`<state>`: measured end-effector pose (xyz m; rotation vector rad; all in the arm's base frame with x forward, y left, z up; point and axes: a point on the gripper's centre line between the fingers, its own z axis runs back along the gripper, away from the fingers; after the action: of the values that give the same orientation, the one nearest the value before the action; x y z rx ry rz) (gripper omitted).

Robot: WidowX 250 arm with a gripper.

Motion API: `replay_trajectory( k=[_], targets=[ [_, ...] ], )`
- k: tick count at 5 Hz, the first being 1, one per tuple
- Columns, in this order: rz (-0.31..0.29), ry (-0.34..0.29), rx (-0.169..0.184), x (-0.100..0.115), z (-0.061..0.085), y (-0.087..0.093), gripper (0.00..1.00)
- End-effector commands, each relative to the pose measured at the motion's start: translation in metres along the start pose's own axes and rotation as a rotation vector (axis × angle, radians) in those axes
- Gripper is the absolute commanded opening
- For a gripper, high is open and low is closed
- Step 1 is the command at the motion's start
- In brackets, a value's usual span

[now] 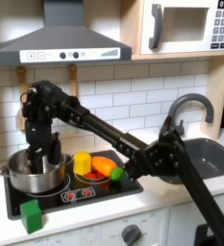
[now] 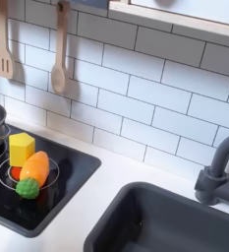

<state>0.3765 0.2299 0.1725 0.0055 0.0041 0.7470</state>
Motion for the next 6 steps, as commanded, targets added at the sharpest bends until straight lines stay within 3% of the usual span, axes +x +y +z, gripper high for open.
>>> replay_trajectory(
  k=[1,2,4,6],
  targets=[
    [-0.016,0.021,0.0,-0.005,-0.011,-0.007,1.0],
    [-0.038,0.05,-0.006,-0.012,-0.023,-0.017,1.0],
    [-0.11,0.052,-0.035,-0.026,-0.018,-0.049,1.0],
    [-0.136,0.058,-0.045,-0.036,-0.02,-0.06,1.0]
  ],
)
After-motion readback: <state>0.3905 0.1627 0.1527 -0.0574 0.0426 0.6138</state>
